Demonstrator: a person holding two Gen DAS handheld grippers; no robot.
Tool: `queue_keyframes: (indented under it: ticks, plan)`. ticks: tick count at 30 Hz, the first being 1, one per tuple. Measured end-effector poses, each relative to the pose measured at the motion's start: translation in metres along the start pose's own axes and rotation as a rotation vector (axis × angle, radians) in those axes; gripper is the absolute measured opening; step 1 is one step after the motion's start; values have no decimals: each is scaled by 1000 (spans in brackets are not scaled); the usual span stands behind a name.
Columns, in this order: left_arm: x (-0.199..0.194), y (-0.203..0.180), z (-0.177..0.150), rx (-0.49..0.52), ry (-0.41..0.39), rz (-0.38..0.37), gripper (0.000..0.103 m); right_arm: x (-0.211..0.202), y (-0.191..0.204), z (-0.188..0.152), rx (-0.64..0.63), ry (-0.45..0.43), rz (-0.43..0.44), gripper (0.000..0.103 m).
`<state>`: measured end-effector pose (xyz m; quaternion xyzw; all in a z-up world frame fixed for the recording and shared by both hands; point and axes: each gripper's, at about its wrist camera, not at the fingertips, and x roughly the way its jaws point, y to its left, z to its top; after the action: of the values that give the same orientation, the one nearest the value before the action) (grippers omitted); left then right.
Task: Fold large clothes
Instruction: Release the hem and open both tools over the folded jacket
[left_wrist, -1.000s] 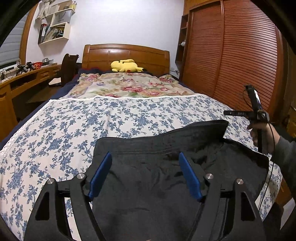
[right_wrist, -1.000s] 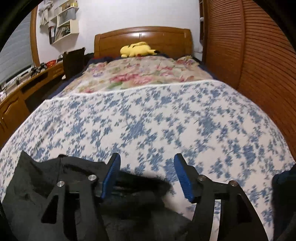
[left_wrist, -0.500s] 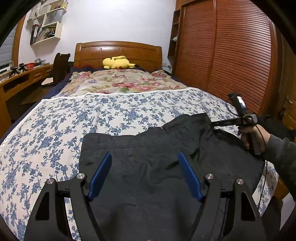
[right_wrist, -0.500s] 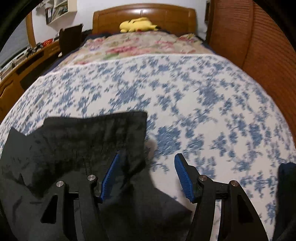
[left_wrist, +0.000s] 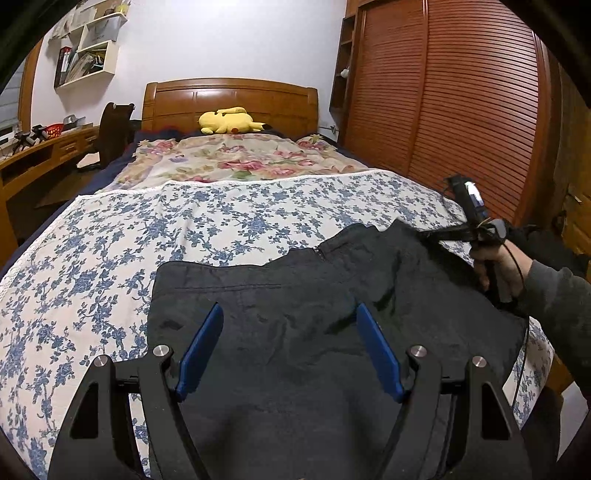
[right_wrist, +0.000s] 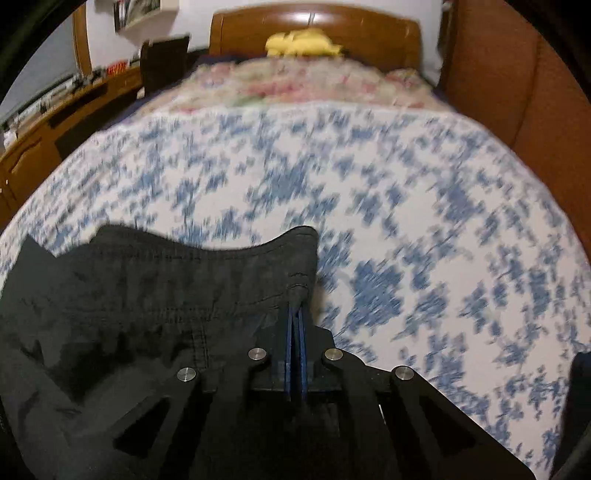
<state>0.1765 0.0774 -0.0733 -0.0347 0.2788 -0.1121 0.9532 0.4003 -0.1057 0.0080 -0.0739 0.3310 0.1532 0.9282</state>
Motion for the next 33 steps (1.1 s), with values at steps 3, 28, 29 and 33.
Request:
queue_keyframes:
  ticks: [3,28,29,33]
  plan:
    - [-1,-1,-1,2,-2,-3,76,-12,-18,-3,46,-36,-96,2]
    - [-23,26,-5,-31,-31,33,76,-4,128,-11,-163,83,143,43]
    - [-23,27,-6,-31,-31,34,76,1,133,-13,-174,98,133,43]
    - [-26,31,-9,-28,-28,40,76,15,138,-12,-187,105,98,43]
